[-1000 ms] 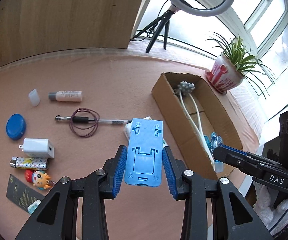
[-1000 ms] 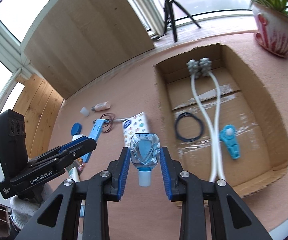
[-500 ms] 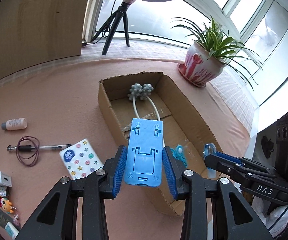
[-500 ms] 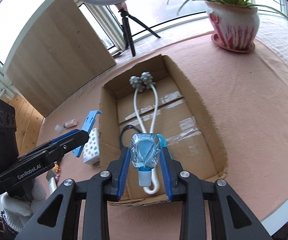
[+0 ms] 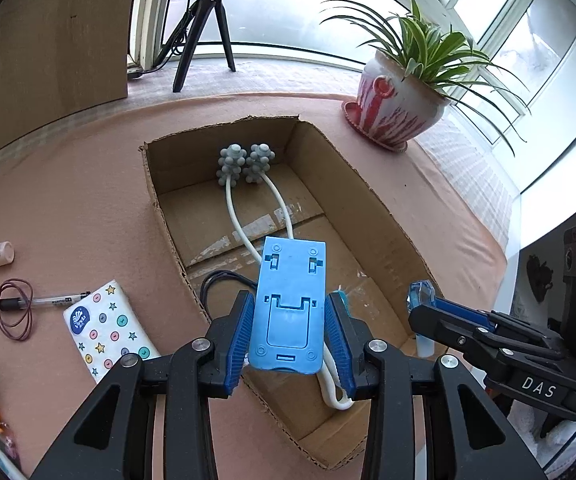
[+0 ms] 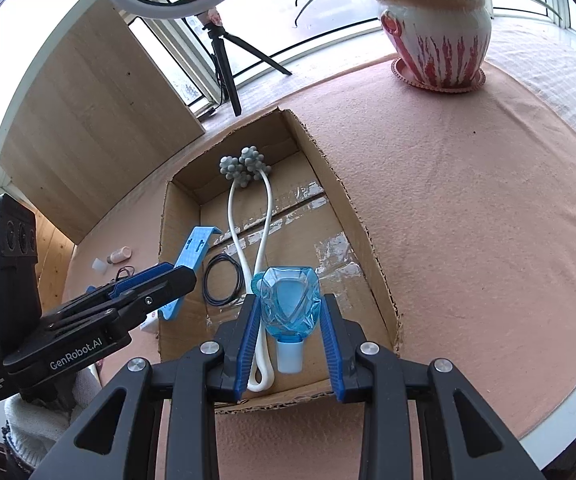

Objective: Organize objects
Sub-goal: 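Carry the bottle and phone stand into the box with both grippers, then open both grippers in the box and withdraw toward the items, then grasp the white charger with the left gripper while the right grasps the purple elastic band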

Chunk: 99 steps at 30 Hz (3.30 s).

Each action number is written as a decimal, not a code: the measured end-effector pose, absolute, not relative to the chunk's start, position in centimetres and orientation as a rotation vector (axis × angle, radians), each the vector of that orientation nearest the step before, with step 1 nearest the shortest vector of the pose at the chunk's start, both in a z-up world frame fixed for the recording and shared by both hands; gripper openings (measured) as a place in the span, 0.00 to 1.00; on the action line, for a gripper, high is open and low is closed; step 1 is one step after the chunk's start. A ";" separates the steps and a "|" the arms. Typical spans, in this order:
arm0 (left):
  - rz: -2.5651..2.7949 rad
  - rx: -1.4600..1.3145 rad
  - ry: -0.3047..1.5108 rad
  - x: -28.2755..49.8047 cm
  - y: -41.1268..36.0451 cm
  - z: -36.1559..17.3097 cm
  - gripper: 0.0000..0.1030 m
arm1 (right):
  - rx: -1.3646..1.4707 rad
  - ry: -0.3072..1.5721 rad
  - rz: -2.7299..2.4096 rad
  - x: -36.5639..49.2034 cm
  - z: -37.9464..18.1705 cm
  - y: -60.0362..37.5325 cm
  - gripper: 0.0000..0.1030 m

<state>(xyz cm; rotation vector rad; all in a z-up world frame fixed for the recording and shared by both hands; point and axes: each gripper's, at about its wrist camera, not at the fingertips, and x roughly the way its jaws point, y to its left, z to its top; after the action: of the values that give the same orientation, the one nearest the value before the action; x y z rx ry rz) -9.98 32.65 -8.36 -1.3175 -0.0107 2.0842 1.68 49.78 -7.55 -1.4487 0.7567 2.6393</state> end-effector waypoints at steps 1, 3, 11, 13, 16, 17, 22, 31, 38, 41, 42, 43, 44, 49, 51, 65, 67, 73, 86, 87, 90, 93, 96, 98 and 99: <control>2.082 -1.327 -0.015 -10.0 32.6 -8.4 0.39 | -1.453 0.758 2.647 1.6 -7.6 49.7 0.27; 2.087 -1.338 -0.033 -10.2 32.4 -8.4 0.39 | -1.458 0.760 2.655 1.5 -7.6 49.5 0.29; 2.108 -1.331 -0.048 -10.3 30.8 -7.6 0.39 | -1.462 0.774 2.643 1.2 -7.6 48.8 0.37; 2.112 -1.335 -0.057 -10.3 30.1 -7.6 0.39 | -1.464 0.771 2.644 1.1 -7.5 48.5 0.37; 2.124 -1.340 -0.070 -10.4 29.1 -7.5 0.39 | -1.466 0.762 2.653 0.9 -7.3 47.8 0.37; 2.128 -1.342 -0.075 -10.4 28.6 -7.5 0.39 | -1.465 0.759 2.656 1.0 -7.3 47.6 0.37; 2.172 -1.357 -0.104 -10.7 25.7 -7.2 0.39 | -1.466 0.733 2.685 0.2 -6.7 45.9 0.37; 2.288 -1.395 -0.187 -11.9 17.8 -7.0 0.39 | -1.506 0.693 2.746 -1.8 -6.1 41.8 0.38; 2.393 -1.473 -0.260 -12.3 10.3 -8.7 0.44 | -1.588 0.638 2.806 -4.0 -6.0 37.2 0.38; 2.422 -1.510 -0.288 -12.4 7.4 -9.5 0.51 | -1.620 0.604 2.835 -5.2 -6.0 35.4 0.38; 2.428 -1.522 -0.288 -12.5 6.6 -9.8 0.54 | -1.632 0.586 2.845 -5.8 -6.0 34.6 0.38; 2.437 -1.526 -0.281 -12.6 6.0 -10.0 0.54 | -1.642 0.572 2.852 -6.2 -6.0 34.0 0.39; 2.449 -1.529 -0.268 -12.7 5.5 -10.1 0.54 | -1.659 0.558 2.861 -7.0 -6.1 33.2 0.39; 2.463 -1.544 -0.238 -12.9 4.2 -11.1 0.59 | -1.746 0.539 2.858 -9.9 -6.9 30.5 0.39; 2.468 -1.555 -0.219 -13.0 4.0 -11.6 0.60 | -1.782 0.509 2.857 -11.0 -7.2 29.4 0.39; 2.448 -1.562 -0.078 -14.5 6.2 -13.8 0.61 | -1.981 0.455 2.769 -17.6 -11.0 25.6 0.39; 2.444 -1.564 -0.073 -14.7 6.4 -14.0 0.61 | -2.016 0.429 2.754 -18.3 -11.8 25.0 0.39; 2.461 -1.584 -0.088 -15.8 6.2 -14.6 0.61 | -2.065 0.343 2.723 -19.3 -13.2 23.9 0.39; 2.446 -1.585 -0.117 -17.1 6.0 -15.3 0.56 | -2.096 0.462 2.719 -19.5 -13.7 24.6 0.08; 2.446 -1.580 -0.118 -17.1 6.0 -15.4 0.56 | -2.093 0.476 2.720 -19.4 -13.6 24.7 0.07; 2.451 -1.569 -0.115 -17.0 6.0 -15.3 0.55 | -2.064 0.507 2.741 -19.0 -13.2 24.9 0.05; 2.456 -1.564 -0.124 -16.9 5.8 -15.3 0.54 | -2.045 0.547 2.755 -18.6 -12.7 25.2 0.04; 2.456 -1.566 -0.155 -16.9 5.4 -15.1 0.52 | -2.017 0.568 2.773 -18.1 -12.2 25.4 0.03; 2.457 -1.562 -0.162 -16.9 5.2 -14.9 0.52 | -1.998 0.582 2.784 -17.8 -11.8 25.4 0.03; 2.458 -1.559 -0.158 -16.8 5.1 -14.8 0.52 | -1.986 0.588 2.790 -17.6 -11.6 25.6 0.03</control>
<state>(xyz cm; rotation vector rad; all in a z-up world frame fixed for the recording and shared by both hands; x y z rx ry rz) -16.81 5.12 -14.78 -1.5592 -0.1578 2.4582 -17.55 25.57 -11.61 -1.9859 0.5876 2.7900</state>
